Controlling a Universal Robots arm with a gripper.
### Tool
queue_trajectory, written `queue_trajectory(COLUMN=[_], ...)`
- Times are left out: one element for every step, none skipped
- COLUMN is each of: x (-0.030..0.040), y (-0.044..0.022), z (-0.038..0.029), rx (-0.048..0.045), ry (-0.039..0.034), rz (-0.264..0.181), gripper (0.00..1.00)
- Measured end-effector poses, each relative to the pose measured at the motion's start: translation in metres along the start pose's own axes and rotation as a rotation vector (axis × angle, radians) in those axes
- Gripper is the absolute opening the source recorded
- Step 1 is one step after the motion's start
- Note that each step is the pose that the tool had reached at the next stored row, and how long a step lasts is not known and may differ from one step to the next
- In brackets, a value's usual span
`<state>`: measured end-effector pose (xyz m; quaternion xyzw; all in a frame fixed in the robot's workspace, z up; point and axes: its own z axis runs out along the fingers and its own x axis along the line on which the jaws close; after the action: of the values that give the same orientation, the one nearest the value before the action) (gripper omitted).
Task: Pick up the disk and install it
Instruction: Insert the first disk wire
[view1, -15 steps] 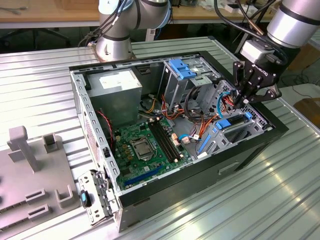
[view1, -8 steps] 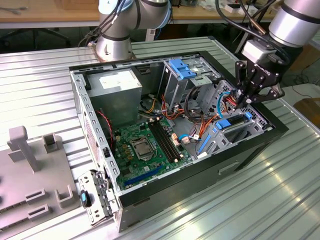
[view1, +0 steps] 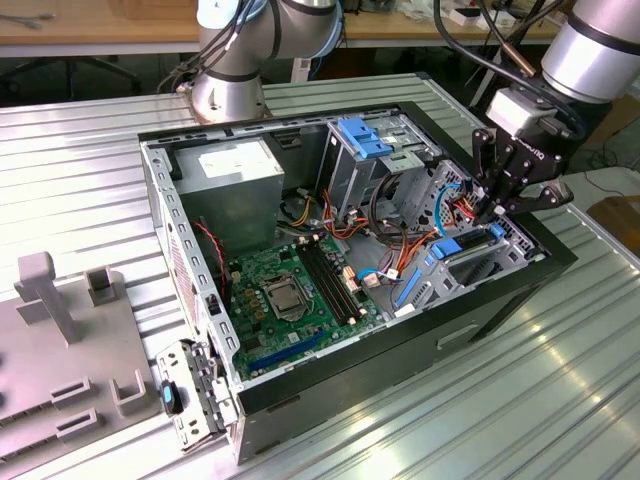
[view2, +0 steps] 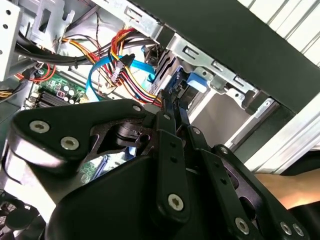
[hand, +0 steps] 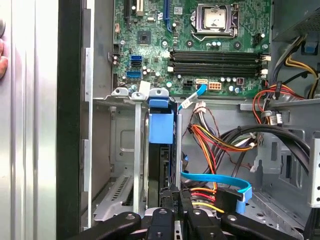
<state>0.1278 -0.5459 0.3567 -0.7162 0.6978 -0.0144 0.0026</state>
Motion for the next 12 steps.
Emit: queue_trajectory(x=[0.0006, 0.0022, 0.0029, 0.0029, 0.0029, 0.0029, 0.0030, 0.0033, 0.0042, 0.0050, 0.0059, 0.0064], y=[0.0000, 0.0001, 0.0001, 0.0001, 0.0001, 0.0001, 0.0001, 0.0001, 0.0001, 0.0001, 0.0002, 0.0002], z=[0.0001, 0.0004, 0.0011, 0.0015, 0.0018, 0.0019, 0.0021, 0.0025, 0.0027, 0.0029, 0.0032, 0.0035], rx=[0.0001, 0.0002, 0.0002, 0.0002, 0.0002, 0.0002, 0.0002, 0.0002, 0.0002, 0.0002, 0.0003, 0.0004], ry=[-0.0003, -0.0019, -0.0023, -0.0021, -0.0018, -0.0018, -0.0021, -0.0024, -0.0023, -0.0023, -0.0024, -0.0024], rz=[0.000, 0.000, 0.000, 0.000, 0.000, 0.000, 0.000, -0.001, -0.002, -0.003, -0.007, -0.010], gripper=[0.17, 0.17, 0.17, 0.17, 0.17, 0.17, 0.17, 0.17, 0.17, 0.17, 0.17, 0.17])
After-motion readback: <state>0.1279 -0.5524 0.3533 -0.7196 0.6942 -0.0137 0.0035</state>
